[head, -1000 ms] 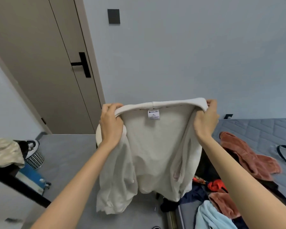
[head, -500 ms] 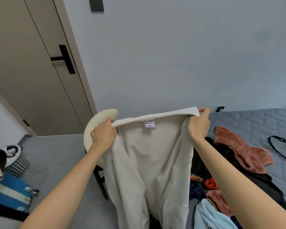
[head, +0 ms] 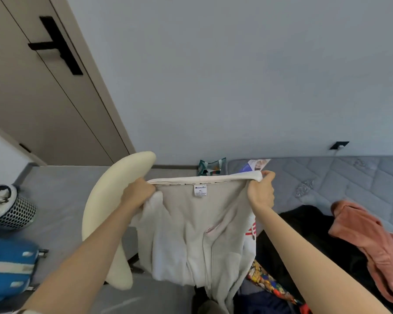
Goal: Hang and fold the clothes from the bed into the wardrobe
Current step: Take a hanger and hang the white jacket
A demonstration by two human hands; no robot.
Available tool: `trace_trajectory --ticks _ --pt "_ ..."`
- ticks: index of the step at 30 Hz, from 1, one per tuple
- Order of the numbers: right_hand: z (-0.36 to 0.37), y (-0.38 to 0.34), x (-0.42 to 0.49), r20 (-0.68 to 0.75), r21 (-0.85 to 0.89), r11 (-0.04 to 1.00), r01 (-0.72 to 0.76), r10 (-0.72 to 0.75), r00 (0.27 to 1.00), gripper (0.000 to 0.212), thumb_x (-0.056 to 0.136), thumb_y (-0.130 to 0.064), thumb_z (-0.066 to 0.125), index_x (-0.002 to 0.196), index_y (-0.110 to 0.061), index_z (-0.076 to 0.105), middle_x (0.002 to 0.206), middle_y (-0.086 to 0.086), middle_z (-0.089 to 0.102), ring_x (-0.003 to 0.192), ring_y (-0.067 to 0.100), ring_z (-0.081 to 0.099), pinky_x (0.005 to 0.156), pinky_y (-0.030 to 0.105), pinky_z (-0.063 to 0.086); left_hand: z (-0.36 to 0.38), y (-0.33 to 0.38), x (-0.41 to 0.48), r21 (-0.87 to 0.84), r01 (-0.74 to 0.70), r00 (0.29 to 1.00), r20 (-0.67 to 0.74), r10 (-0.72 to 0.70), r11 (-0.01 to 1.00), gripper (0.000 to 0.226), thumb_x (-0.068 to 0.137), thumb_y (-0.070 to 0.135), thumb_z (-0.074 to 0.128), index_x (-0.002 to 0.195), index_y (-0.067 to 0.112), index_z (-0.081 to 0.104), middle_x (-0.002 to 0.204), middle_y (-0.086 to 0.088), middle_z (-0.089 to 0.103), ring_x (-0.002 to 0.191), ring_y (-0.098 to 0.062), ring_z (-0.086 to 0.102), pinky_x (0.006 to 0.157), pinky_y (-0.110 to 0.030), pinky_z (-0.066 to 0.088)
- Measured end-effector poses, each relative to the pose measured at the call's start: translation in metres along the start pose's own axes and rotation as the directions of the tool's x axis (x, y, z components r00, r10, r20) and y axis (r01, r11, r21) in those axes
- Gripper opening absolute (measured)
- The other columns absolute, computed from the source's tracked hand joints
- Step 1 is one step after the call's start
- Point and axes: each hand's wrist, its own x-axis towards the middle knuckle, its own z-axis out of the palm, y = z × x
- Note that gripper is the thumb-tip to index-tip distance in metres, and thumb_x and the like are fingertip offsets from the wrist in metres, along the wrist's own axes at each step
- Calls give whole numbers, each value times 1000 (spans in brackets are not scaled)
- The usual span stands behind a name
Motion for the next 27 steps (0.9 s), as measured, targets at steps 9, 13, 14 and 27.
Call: trace_trajectory --ticks 9,13,14,27 --pt "102 -8 91 445 277 837 -471 322 835 39 98 -12 36 134 -27 29 122 10 45 106 31 50 81 47 50 65 58 103 -838 319 947 301 -113 443 16 96 0 45 100 8 58 100 -14 61 80 -22 62 48 -26 56" --pt "138 11 114 578 215 842 -494 298 759 52 99 -10 46 144 -27 27 128 11 46 108 34 55 91 46 50 101 66 127 -852 454 890 450 -79 261 47 97 0 47 141 14 39 131 -16 51 106 -32 58 77 -39 52" --pt "147 16 118 595 173 854 -490 306 743 49 99 -10 46 144 -22 31 126 11 48 104 33 56 91 44 49 110 64 132 -830 480 874 480 -74 284 49 98 3 47 144 16 36 131 -12 50 112 -31 56 87 -40 48" --pt "143 -17 60 734 41 996 -81 25 678 19 98 -11 46 105 -23 59 102 2 68 75 15 62 73 26 50 79 16 78 -687 103 972 224 76 719 40 100 20 44 138 30 44 128 7 56 114 -8 54 97 -28 42"
